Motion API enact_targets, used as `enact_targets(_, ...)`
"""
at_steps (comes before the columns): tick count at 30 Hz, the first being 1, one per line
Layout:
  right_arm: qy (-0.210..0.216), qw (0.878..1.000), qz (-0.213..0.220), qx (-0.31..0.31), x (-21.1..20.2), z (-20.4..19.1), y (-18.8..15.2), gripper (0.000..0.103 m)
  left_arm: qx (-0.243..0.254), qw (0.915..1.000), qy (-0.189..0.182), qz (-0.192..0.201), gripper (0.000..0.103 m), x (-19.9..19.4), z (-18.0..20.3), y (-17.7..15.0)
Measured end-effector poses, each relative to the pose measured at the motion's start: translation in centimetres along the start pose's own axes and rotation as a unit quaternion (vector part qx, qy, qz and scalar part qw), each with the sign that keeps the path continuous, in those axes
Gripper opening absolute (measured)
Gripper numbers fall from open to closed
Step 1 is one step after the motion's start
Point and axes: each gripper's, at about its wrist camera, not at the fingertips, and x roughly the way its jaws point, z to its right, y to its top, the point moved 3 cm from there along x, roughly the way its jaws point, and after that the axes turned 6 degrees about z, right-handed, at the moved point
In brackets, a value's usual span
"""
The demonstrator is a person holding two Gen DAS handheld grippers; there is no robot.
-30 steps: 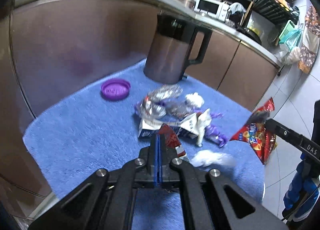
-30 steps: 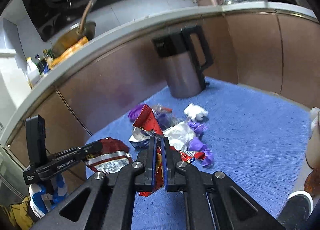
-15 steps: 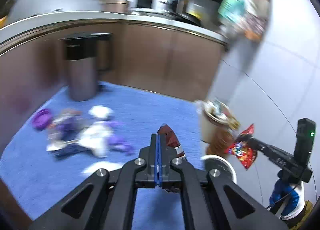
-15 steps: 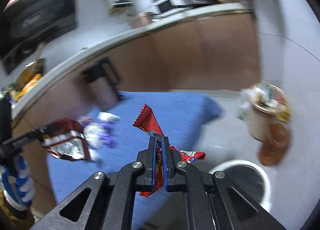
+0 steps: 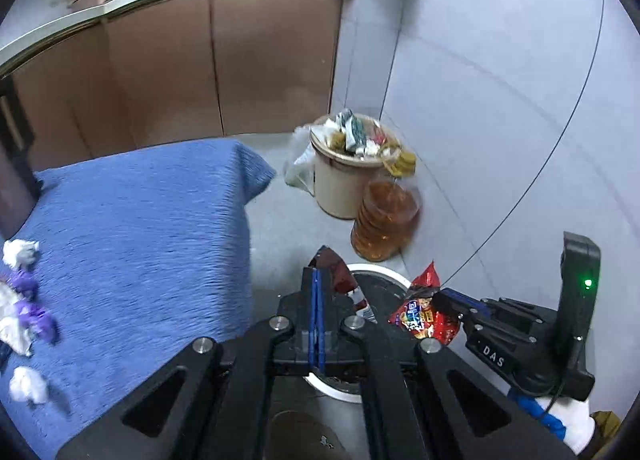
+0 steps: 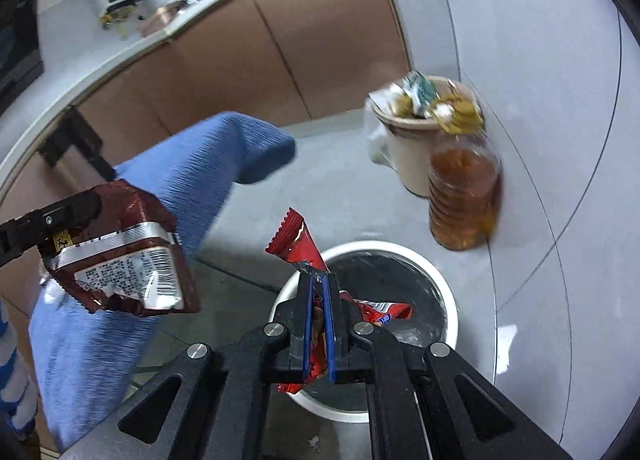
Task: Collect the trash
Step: 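Carry both held wrappers over the steel trash bin on the floor, then open both grippers to drop the wrappers into the bin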
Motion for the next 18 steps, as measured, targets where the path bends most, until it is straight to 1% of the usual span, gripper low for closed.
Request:
enact_targets(2, -0.007, 1.0, -0.008, 0.003, 0.7, 0.6, -0.4, 0.009, 0.002, 0.9999, -0.006, -0.016, 0.001, 1.9, 0.7, -0.4)
enact_targets(3, -0.011, 1.0, -0.011, 0.004, 1.1, 0.9, -0.5, 0.009, -0.001, 0.9998, -0.008, -0.019, 0.004, 2.6, 1.0, -0.6)
enact_targets(4, -0.014, 1.0, -0.015, 0.007, 1.6, 1.2, -0.6, 0.01, -0.003, 0.9996, -0.012, -0.024, 0.004, 3.1, 1.2, -0.8)
enact_targets(6, -0.021, 1.0, -0.019, 0.011, 2.1, 1.6, -0.8, 0.022, -0.004, 0.9992, -0.023, -0.032, 0.004, 4.3, 1.6, -1.2)
enact_targets(7, -0.027, 0.999, -0.021, 0.012, 2.3, 1.9, -0.9, 0.033, -0.007, 0.9988, -0.029, -0.038, 0.004, 4.9, 1.7, -1.4)
enact_targets(8, -0.031, 0.999, -0.021, 0.012, 2.5, 2.0, -0.9, 0.041, -0.01, 0.9985, -0.033, -0.043, 0.004, 5.2, 1.8, -1.5)
enact_targets(12, -0.042, 0.999, -0.021, 0.019, 2.4, 2.7, -1.1, 0.046, -0.023, 0.9977, -0.043, -0.047, 0.005, 5.4, 1.8, -1.6)
enact_targets(14, -0.046, 0.999, -0.015, 0.019, 1.7, 2.7, -1.0, 0.051, -0.023, 0.998, -0.043, -0.041, 0.005, 4.6, 1.7, -1.5)
enact_targets(18, -0.051, 0.999, 0.008, 0.009, -0.3, 1.9, 0.0, 0.055, -0.018, 0.9994, -0.03, -0.001, 0.005, 1.4, 1.7, -0.6)
